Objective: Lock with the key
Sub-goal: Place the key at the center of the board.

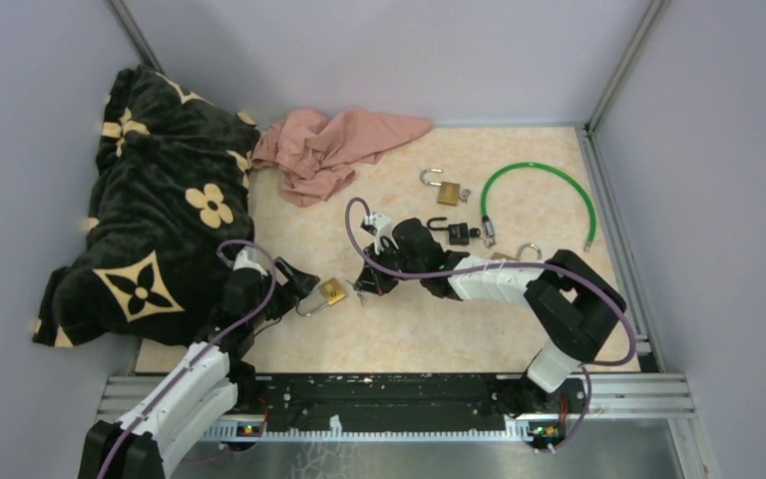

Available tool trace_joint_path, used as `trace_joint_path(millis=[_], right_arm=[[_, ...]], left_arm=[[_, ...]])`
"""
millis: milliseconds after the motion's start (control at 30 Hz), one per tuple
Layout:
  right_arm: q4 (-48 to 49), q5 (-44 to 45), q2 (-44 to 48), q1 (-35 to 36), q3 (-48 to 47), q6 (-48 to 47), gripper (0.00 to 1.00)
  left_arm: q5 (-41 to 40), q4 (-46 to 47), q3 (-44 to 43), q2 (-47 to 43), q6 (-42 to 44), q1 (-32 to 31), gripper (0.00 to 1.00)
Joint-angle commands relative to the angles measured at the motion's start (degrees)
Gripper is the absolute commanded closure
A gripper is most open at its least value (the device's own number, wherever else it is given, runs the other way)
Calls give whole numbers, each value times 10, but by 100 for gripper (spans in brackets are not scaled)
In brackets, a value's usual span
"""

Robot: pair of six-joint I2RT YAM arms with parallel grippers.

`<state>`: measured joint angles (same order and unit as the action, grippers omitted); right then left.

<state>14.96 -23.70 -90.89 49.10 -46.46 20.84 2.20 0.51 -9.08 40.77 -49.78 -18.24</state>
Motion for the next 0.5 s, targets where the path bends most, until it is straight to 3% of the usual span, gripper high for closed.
trace_joint_path(millis=[0,233,433,467], right_arm=[[-1,15,-42,5,-53,24,100],[-41,55,-116,4,-111,37,100],[-84,78,-168,3,-155,35,100],[-94,81,-171,2,-161,33,93]], left_arm=[[-53,-27,-21,-32,19,7,1],[-82,25,-39,-86,114,27,1],[-68,69,-26,-115,131,42,1],[-67,70,-24,-118,132,43,1]])
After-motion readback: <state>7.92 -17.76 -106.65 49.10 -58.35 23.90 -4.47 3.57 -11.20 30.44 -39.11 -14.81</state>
